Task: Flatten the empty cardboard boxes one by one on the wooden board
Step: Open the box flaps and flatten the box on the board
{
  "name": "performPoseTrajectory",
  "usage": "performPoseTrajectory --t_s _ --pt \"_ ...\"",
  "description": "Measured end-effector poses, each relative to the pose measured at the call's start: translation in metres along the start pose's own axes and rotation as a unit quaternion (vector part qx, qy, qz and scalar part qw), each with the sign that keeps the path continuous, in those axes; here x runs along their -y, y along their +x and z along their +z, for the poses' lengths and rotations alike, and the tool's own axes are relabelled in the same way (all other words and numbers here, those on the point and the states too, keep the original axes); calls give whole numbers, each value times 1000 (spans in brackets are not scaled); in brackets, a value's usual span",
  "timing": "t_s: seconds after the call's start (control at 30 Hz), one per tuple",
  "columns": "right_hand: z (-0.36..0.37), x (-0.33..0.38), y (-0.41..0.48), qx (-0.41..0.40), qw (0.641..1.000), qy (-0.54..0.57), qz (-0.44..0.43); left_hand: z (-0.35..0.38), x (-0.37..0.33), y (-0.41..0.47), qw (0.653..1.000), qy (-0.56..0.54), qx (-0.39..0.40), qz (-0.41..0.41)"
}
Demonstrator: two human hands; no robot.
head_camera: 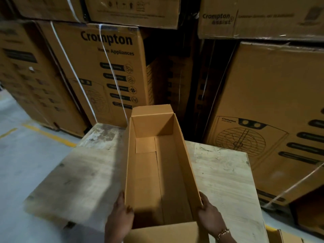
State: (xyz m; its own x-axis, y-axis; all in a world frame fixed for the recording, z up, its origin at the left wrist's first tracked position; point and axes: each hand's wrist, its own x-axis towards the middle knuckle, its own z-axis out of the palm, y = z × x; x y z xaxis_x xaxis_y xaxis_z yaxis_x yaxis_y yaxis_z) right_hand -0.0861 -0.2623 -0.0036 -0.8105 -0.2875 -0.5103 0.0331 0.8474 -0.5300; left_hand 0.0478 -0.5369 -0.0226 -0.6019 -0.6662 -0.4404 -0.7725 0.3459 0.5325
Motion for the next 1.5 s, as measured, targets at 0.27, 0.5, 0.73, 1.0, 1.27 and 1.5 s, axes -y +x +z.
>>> performPoseTrajectory --t_s 0.27,0.5,0.73,1.0,1.27,1.5 --pt "-12 0 -40 -75 993 92 -16 15 20 -43 982 -176 -13 -63" --pt "-62 12 -98 -169 985 -36 -18 44 2 -29 941 -329 64 -45" --pt "-50 91 -110 -208 955 -190 -96 46 15 40 935 -317 150 -54" --pt "2 193 -97 -225 922 -248 -192 -62 -12 5 961 -240 140 -9" --pt "20 201 -68 -238 929 -160 -234 -116 -66 -14 948 -217 208 109" --pt "30 147 -50 -257 955 145 -34 -98 -95 -24 955 -118 204 181"
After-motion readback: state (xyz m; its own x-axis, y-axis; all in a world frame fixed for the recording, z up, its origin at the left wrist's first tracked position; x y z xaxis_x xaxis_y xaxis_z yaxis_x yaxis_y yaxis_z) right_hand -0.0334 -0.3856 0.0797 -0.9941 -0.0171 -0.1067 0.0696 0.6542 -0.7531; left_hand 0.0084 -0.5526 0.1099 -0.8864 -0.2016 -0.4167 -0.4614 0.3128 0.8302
